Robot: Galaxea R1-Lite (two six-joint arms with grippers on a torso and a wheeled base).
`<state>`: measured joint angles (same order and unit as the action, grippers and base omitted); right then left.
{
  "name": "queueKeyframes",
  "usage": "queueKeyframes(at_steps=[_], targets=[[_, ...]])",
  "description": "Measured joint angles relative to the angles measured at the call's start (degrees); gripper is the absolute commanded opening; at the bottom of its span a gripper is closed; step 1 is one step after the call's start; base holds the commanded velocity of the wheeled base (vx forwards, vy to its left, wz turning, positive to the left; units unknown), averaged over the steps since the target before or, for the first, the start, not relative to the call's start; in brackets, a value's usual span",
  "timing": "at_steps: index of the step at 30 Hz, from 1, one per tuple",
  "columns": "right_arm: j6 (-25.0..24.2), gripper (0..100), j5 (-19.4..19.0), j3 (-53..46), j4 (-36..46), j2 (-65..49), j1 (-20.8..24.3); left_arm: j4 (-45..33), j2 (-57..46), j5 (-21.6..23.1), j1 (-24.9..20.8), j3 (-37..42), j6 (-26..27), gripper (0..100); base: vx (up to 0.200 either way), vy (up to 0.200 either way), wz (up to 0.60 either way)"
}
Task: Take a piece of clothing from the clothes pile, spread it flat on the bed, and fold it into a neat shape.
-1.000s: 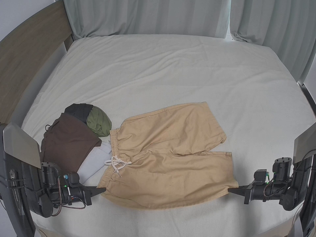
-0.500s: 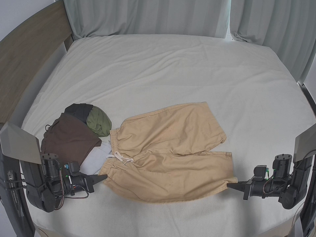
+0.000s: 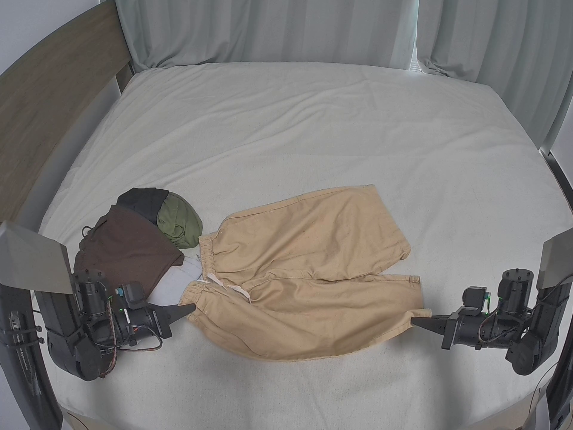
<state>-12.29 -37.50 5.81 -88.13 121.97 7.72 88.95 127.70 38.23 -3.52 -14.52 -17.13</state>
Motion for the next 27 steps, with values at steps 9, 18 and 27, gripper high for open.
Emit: queueKeyframes(at_steps=[9,18,27], targets=[[-0.98,0,0.3,0.49,0.0,-1.57,0.68,-0.02,-1.4,-0.41,0.22,-0.5,-0.27,0,0.0,0.0,0.0],[-1.58,0,-0.35,1.43,0.0,-2.58,2.06,0.0,-5.67,-0.71,-0.05,0.05,-2.55,0,0.0,0.0,0.0],[-1.83,0,-1.69,1.73,0.0,-3.36,1.54,0.0,-6.63,-0.52,1.29,-1.02,-2.82,0,0.0,0.0,0.0]])
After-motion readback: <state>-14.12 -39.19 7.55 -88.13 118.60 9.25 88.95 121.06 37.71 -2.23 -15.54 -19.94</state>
